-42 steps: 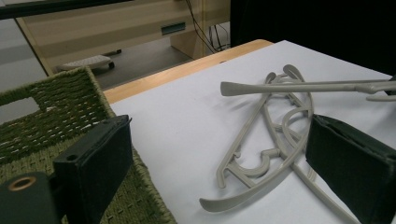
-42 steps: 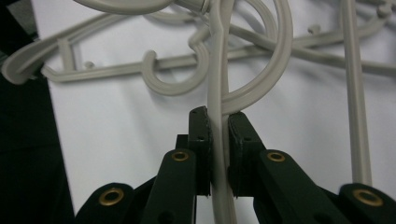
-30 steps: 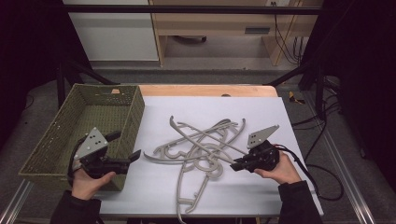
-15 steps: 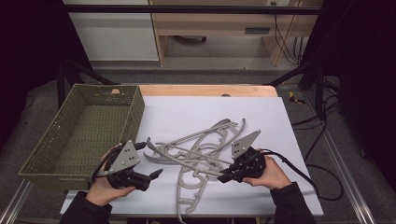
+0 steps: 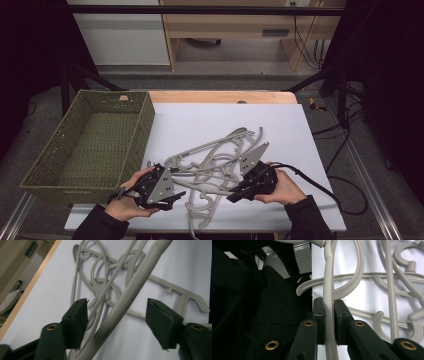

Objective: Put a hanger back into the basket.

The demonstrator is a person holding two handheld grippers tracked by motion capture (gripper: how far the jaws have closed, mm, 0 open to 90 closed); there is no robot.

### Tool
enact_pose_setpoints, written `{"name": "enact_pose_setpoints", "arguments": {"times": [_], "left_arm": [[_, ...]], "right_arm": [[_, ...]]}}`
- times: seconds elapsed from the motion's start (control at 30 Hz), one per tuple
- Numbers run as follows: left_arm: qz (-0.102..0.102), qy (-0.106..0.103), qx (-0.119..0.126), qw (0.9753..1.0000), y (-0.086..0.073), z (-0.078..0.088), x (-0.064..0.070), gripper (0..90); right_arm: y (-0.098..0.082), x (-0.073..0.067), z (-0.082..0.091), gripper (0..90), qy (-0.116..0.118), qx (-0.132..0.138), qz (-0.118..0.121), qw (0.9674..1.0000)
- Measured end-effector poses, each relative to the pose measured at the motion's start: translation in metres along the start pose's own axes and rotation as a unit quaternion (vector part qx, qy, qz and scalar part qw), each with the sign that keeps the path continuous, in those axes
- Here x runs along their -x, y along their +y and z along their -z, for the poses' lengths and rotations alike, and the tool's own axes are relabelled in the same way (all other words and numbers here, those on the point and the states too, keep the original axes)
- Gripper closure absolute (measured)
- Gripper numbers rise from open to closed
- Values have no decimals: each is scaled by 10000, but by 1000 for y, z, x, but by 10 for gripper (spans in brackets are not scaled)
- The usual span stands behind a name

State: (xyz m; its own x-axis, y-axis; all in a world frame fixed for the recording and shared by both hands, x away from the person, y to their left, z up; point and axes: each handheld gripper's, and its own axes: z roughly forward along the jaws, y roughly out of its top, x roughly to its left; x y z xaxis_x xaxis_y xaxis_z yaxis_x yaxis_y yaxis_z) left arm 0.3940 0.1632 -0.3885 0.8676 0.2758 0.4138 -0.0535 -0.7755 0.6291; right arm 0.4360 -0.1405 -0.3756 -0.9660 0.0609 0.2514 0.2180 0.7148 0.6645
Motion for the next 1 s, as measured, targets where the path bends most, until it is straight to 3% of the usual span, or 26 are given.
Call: {"name": "enact_pose_setpoints", "arguments": {"times": [0.1, 0.13, 0.17, 0.23, 0.3, 0.47, 0.83, 1.0], "left_arm": [[-156, -13, -42, 9999, -1, -2, 3, 473], [-313, 32, -128, 9994, -1, -2, 3, 503], [-249, 15, -47, 9997, -1, -3, 5, 544], [-396, 64, -117, 9991, -1, -1, 5, 603], [-417, 74, -115, 9990, -1, -1, 4, 659], [-495, 171, -151, 9985, -1, 0, 6, 681], [-429, 292, -120, 9986, 2, 5, 8, 715], [-362, 239, -97, 9990, 4, 6, 8, 779]], "right_arm": [[0, 0, -1, 818, 21, -31, 15, 10000], [0, 0, -2, 818, 54, -51, -7, 10000], [0, 0, -2, 818, 60, -74, -22, 10000], [0, 0, -3, 818, 83, -102, 3, 9999], [0, 0, -3, 818, 69, -126, -17, 9999], [0, 1, -3, 818, 95, -102, 0, 9999], [-1, 1, 3, 802, -122, 95, 81, 9998], [-2, 2, 6, 785, -358, 234, 102, 9990]]}}
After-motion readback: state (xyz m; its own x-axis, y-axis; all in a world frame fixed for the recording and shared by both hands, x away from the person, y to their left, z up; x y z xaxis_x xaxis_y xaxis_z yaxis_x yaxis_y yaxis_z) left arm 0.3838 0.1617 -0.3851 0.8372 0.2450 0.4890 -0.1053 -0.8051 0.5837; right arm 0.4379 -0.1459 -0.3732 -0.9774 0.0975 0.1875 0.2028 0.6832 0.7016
